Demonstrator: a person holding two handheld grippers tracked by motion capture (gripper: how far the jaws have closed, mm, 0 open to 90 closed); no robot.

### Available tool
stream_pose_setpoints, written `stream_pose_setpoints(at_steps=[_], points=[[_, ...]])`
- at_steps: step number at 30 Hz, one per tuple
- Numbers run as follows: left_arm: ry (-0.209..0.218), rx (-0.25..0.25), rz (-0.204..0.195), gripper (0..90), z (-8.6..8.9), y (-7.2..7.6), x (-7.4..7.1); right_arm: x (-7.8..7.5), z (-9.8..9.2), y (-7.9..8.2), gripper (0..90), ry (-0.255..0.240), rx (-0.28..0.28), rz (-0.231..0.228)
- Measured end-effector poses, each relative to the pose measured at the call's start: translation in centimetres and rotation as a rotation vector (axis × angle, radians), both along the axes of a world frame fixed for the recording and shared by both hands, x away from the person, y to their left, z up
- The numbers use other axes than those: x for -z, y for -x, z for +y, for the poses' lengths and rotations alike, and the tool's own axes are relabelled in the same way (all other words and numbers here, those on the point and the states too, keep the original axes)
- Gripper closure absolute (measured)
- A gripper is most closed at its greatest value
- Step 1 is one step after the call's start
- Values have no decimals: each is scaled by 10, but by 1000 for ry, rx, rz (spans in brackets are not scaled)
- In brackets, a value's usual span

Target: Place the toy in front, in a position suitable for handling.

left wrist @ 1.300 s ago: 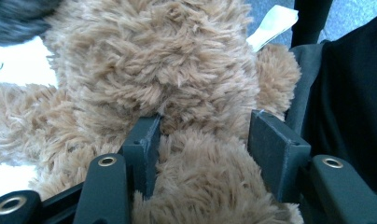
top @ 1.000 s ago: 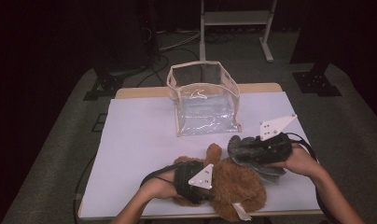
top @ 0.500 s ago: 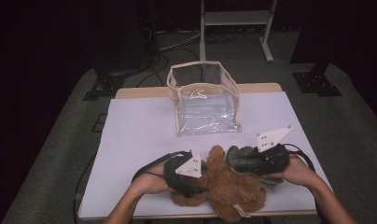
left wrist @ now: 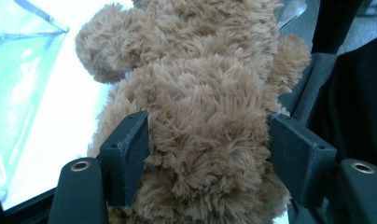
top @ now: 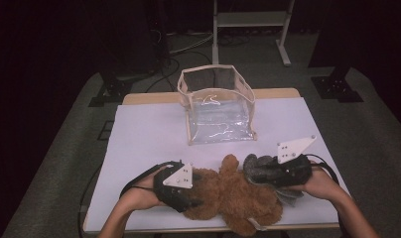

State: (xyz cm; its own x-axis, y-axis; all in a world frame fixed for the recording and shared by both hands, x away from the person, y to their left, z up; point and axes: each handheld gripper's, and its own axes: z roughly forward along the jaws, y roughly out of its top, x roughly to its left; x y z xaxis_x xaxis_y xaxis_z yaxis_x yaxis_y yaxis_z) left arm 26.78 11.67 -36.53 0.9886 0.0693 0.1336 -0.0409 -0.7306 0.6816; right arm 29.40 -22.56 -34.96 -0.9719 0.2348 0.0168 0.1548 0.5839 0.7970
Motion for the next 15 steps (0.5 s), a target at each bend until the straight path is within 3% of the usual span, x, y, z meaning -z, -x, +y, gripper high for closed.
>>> stream_pose_setpoints(at_steps=[2,4,6,9,13,15], points=[[11,-3,3,377,-3,0,6,-14,2,2,709,-57,-7,-35],[41,0,21,395,-8,-1,11,-26,11,8,709,-61,-35,-61],[46,5,14,406,-16,-2,12,-30,24,14,709,-31,-74,-69],[35,31,0,412,-29,-2,14,-22,37,19,708,44,-102,-61],[17,56,-13,411,-43,-3,12,-6,33,20,712,117,-75,-41],[14,49,-20,403,-45,-4,9,-1,26,21,718,130,-51,-35]])
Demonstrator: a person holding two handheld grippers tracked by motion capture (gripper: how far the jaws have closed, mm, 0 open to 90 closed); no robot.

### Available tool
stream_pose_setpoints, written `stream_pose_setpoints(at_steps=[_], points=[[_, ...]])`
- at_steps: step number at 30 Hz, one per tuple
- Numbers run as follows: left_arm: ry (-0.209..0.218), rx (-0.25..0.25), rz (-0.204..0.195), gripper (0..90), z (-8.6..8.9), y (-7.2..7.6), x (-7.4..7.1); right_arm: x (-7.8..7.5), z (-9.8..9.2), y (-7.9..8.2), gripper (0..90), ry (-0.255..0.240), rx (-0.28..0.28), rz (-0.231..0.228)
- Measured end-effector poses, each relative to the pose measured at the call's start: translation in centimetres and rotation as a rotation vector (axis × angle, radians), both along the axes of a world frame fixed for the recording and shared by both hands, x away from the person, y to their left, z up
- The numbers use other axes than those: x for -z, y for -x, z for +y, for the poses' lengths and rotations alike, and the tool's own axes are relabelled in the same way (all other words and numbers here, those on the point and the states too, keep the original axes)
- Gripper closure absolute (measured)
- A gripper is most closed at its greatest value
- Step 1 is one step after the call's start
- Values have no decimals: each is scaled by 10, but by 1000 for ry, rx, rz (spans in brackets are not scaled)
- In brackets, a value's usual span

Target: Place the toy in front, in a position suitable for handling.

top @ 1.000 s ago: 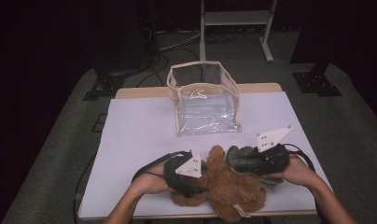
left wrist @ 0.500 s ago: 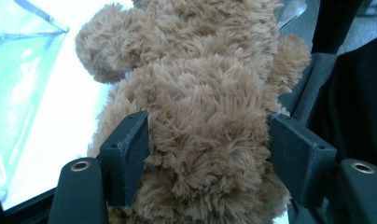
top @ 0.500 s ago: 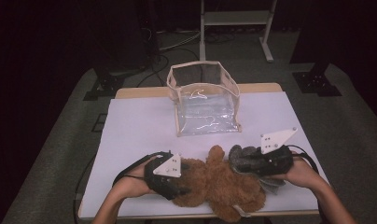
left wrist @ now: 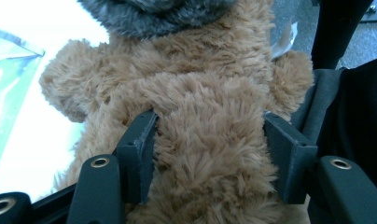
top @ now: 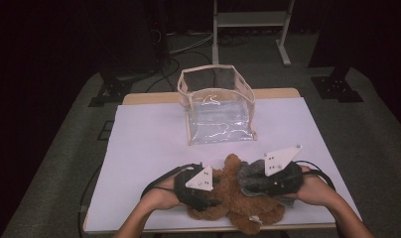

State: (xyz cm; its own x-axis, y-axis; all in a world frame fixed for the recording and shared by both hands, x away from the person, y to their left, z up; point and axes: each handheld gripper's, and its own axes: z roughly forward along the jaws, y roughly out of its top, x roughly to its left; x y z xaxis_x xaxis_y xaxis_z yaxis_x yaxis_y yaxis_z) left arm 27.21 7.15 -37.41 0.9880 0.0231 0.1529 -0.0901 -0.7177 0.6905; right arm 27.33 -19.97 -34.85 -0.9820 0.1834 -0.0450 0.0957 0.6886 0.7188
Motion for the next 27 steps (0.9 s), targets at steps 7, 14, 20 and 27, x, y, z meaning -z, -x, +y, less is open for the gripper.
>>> stream_pose_setpoints(at_steps=[7,14,20,27], points=[[19,-28,1,384,21,1,-14,12,-20,-1,725,-58,44,30],[-5,-65,7,395,41,1,-10,15,-29,-5,728,-65,66,42],[40,-45,40,421,32,-3,5,13,-35,-7,728,-48,76,44],[43,-11,51,433,12,-4,10,-11,-26,-15,725,-1,61,-19]])
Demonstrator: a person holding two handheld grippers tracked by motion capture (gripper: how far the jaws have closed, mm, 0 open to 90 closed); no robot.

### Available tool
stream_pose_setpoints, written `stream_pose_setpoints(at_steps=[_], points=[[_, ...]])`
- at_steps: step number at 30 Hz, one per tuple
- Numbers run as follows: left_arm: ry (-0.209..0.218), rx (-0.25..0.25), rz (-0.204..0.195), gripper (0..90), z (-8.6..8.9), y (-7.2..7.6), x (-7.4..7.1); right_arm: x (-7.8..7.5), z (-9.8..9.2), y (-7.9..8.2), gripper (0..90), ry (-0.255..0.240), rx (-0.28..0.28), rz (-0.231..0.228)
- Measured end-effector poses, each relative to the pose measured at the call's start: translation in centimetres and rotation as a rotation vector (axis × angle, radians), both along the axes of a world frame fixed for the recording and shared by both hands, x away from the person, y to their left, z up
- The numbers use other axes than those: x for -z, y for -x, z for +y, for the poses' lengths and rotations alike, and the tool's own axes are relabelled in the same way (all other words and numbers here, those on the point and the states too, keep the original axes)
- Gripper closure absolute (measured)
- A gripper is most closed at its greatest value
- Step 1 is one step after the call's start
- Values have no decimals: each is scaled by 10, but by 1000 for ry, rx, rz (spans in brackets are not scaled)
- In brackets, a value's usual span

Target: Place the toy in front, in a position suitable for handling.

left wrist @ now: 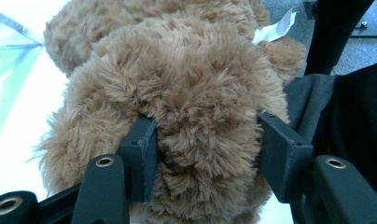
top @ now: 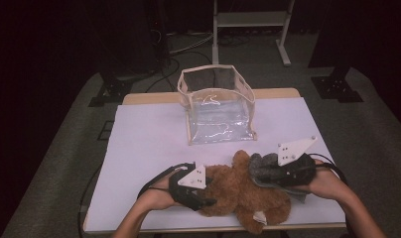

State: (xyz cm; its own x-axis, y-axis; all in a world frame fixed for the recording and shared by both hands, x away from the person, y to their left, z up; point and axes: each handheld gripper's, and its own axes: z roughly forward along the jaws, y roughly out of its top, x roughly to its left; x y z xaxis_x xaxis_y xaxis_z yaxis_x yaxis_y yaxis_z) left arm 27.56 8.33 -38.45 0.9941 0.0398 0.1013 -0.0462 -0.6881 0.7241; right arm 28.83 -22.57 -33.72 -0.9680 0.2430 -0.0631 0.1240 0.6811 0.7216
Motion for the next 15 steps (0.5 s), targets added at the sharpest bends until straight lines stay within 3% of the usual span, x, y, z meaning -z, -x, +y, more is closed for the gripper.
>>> stream_pose_setpoints(at_steps=[4,8,12,13,15], points=[[-4,10,-6,433,-5,1,3,-5,1,-10,724,-35,4,-1],[-2,9,-11,428,-3,2,3,9,-7,-17,723,-43,37,38],[-2,-13,-25,393,6,0,-6,21,-18,-10,725,-83,56,76],[19,-27,-21,397,9,-1,-10,22,-21,-7,725,-88,58,82],[19,-37,-28,407,11,-3,-14,21,-25,-2,725,-86,61,84]])
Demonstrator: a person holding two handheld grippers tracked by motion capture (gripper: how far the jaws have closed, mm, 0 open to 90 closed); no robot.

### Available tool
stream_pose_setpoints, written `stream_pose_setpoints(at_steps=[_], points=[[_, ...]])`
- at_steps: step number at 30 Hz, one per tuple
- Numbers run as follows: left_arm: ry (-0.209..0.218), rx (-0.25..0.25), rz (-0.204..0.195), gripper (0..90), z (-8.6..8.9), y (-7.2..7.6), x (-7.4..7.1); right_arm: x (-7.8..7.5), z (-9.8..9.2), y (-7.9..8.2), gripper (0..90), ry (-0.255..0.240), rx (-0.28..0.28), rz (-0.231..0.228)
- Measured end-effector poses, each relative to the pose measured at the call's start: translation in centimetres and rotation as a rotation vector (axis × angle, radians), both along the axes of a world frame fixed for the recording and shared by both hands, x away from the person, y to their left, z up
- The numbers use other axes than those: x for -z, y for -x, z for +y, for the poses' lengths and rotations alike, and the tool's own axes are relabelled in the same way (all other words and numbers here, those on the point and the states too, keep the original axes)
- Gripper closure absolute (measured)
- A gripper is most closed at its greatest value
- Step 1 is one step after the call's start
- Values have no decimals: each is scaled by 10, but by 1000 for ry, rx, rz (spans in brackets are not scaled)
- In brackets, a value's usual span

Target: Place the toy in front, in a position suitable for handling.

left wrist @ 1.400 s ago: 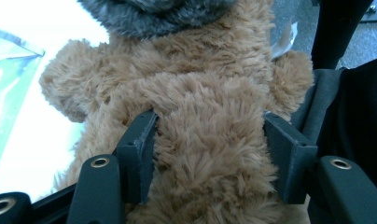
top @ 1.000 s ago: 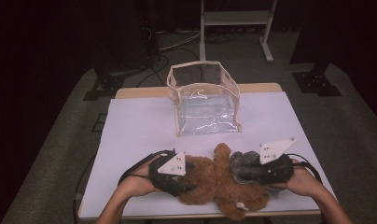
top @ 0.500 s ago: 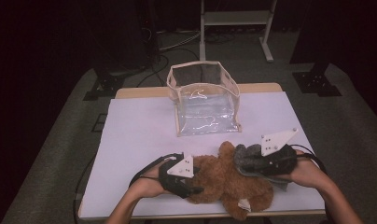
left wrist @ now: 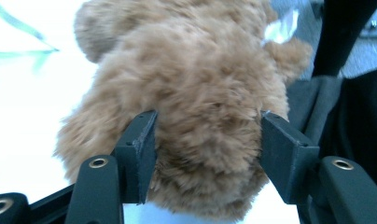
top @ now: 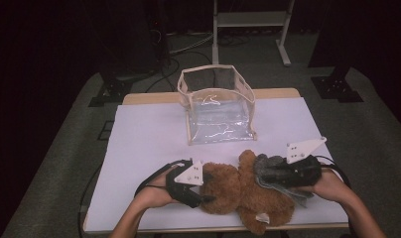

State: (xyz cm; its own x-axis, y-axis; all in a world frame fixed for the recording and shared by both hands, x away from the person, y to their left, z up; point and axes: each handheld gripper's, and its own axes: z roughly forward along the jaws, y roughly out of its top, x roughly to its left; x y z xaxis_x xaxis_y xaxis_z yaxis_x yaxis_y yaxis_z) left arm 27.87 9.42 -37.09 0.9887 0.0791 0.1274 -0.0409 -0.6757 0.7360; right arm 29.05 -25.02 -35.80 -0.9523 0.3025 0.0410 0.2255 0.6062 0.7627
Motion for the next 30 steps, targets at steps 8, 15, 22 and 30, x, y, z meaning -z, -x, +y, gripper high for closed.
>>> stream_pose_setpoints(at_steps=[8,15,22,30], points=[[-25,50,29,415,-11,-1,16,-9,8,0,723,59,-45,-13],[-57,73,10,407,-20,2,16,-21,36,-13,720,40,-97,-38],[-37,75,8,399,-17,2,18,-10,21,-15,719,18,-63,-4],[-45,79,4,396,-19,1,18,-14,12,-11,716,35,-40,-27]])
